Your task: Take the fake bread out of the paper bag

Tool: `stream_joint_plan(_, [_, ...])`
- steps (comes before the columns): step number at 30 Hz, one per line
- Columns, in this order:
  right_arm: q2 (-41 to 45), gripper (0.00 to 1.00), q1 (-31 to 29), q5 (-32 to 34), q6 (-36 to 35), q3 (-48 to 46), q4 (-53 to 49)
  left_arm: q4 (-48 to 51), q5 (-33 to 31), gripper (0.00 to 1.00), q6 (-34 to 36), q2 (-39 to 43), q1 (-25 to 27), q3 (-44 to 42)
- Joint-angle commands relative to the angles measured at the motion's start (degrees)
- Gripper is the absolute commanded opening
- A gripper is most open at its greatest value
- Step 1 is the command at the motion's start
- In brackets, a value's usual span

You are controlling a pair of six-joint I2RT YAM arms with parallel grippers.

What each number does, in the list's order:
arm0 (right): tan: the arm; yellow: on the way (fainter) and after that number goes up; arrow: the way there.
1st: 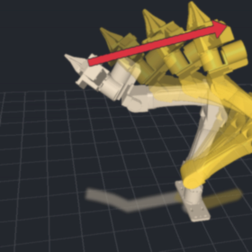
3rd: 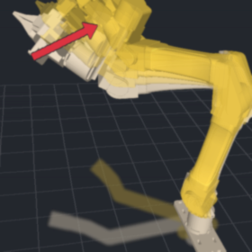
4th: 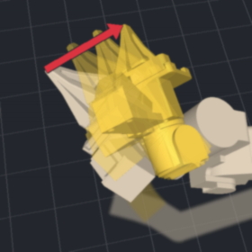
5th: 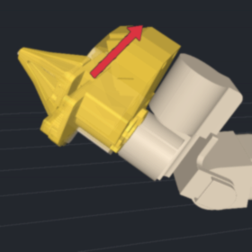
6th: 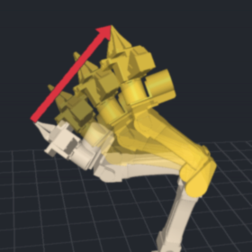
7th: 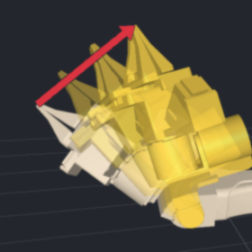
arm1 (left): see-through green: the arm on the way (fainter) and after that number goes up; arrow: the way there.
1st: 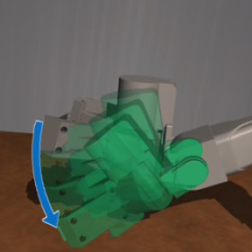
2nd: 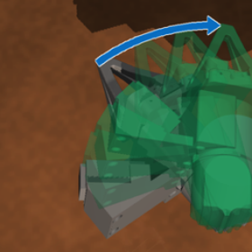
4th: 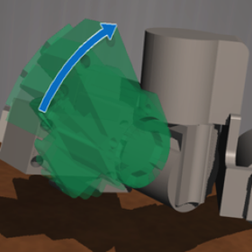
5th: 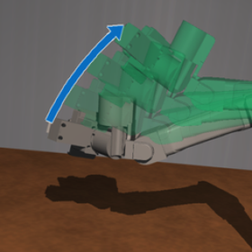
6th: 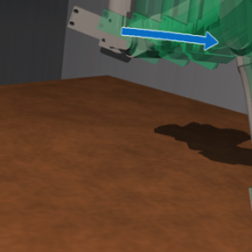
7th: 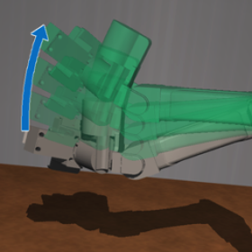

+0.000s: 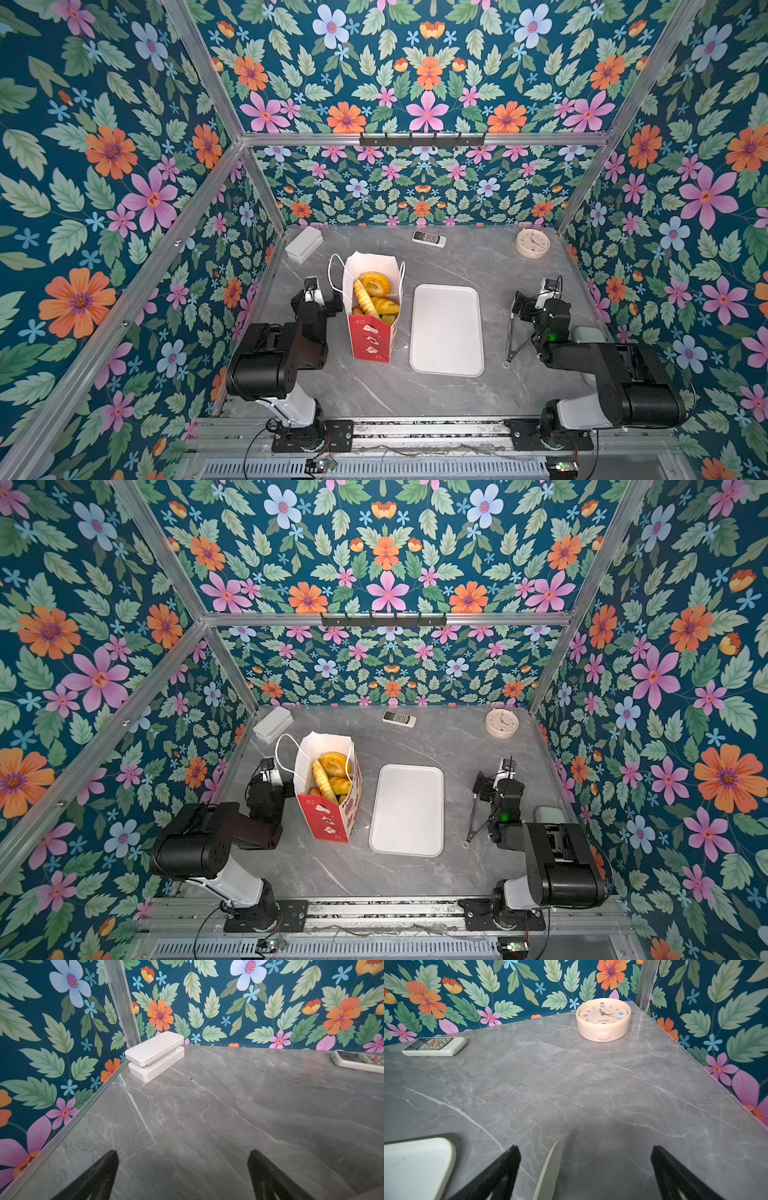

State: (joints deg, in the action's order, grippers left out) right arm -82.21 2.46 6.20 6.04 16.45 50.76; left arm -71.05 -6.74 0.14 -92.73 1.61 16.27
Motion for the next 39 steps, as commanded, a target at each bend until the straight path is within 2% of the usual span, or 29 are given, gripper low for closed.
stream_joint_plan(1, [0.21, 0.99, -0.03, 0.07, 0.37, 0.25, 1.28, -1.05, -0.05, 1.0, 0.09, 0.18, -0.02, -0.01])
stream_joint_plan(34, [0.13, 0.99, -0.52, 0.79, -0.07, 0.52, 0.89, -1.19, 0.07, 1.0, -0.04, 0.17, -0.1, -0.01])
stream_joint_plan(37, [1.01, 0.99, -0.81, 2.79, 0.02, 0.64, 1.28, -0.17, -3.36, 1.0, -0.94, 2.48, -0.02, -0.48])
stream_joint_plan(39, [6.95, 0.98, -1.21, 4.82, 0.79, 3.08, -9.29, 4.01, -4.99, 1.0, -1.38, 6.84, 0.0, -0.39])
